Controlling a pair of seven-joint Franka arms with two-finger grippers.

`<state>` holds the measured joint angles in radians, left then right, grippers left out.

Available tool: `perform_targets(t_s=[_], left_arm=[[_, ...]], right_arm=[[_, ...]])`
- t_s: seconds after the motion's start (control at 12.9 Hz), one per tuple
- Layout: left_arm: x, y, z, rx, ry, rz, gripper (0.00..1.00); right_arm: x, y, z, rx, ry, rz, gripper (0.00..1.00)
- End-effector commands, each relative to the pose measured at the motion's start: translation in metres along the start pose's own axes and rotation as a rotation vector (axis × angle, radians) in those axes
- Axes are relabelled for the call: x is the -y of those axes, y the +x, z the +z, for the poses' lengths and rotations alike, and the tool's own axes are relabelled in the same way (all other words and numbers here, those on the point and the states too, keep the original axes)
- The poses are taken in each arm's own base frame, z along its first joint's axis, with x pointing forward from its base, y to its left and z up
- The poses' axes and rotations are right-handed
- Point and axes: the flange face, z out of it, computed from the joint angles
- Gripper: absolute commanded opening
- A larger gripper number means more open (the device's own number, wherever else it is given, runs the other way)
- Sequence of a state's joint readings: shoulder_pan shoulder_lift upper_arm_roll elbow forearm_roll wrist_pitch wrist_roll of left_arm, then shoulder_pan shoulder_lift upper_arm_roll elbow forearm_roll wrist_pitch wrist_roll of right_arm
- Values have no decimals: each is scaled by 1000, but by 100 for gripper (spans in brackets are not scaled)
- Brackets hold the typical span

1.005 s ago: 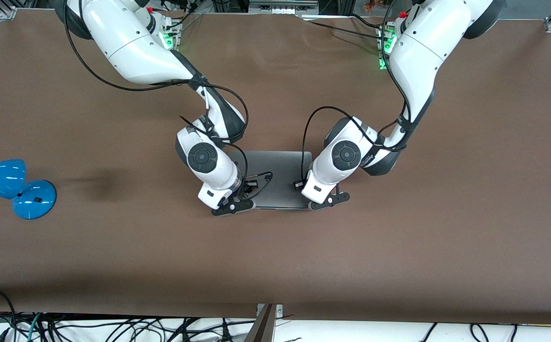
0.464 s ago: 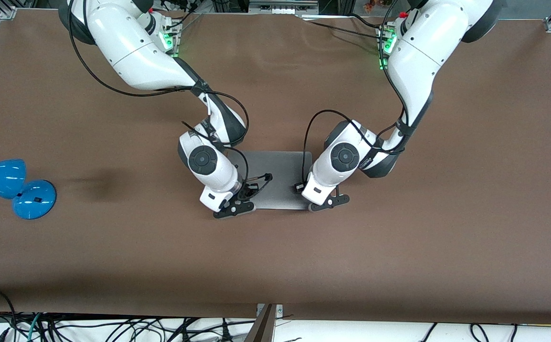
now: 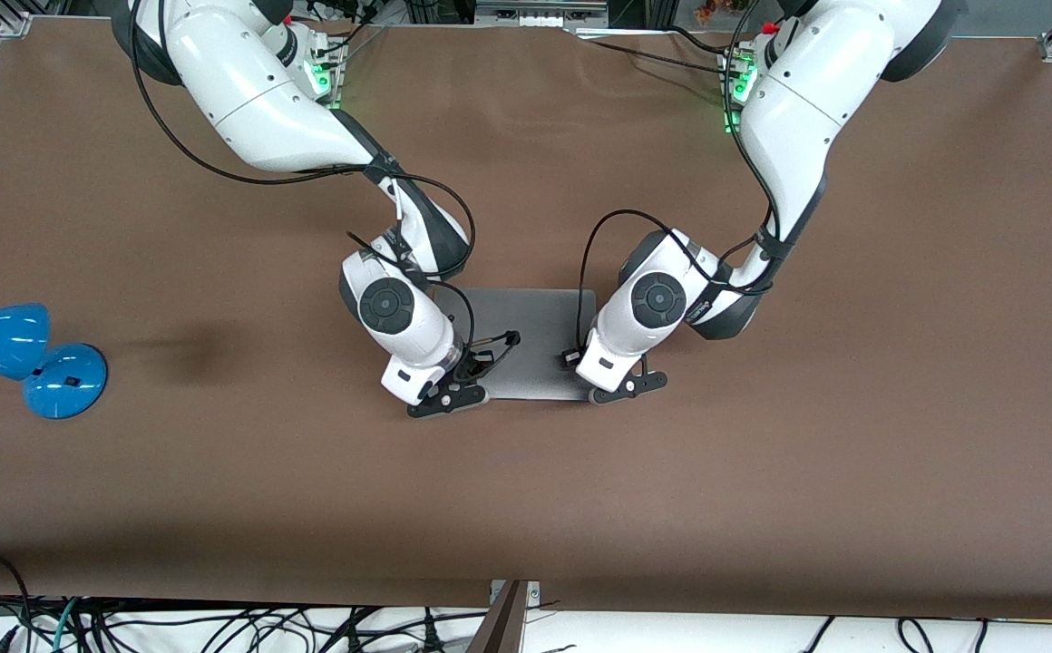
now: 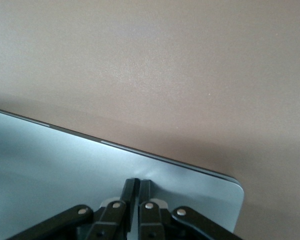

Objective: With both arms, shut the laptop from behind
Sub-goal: 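Press the closed lid flat with both grippers, then lift away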

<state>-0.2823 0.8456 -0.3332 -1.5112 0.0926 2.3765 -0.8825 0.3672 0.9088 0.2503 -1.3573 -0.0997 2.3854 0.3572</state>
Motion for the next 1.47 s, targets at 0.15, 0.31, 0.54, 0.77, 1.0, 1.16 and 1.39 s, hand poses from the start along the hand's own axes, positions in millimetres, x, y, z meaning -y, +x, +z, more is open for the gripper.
perform_targets(t_s=[0.15, 0.31, 0.54, 0.77, 1.0, 1.16, 1.39], left_arm=[[-3, 13, -20, -56, 1, 7, 17], [-2, 12, -34, -50, 42, 19, 70], [-3, 6, -69, -76, 103, 61, 100], [-5, -6, -118, -74, 155, 76, 100], [-4, -19, -176, -91, 186, 110, 100], [-1, -28, -214, -96, 201, 137, 100], [12, -30, -264, -110, 219, 218, 100]], right_arm=[[0, 16, -31, 61, 21, 52, 22], [0, 25, -57, 110, 0, 54, 31], [-6, 26, -85, 183, -32, 57, 60], [-23, 30, -140, 180, -54, 75, 99], [-41, 21, -201, 235, -92, 98, 99], [-61, 15, -250, 254, -101, 129, 99], [-94, 3, -318, 250, -126, 179, 99]])
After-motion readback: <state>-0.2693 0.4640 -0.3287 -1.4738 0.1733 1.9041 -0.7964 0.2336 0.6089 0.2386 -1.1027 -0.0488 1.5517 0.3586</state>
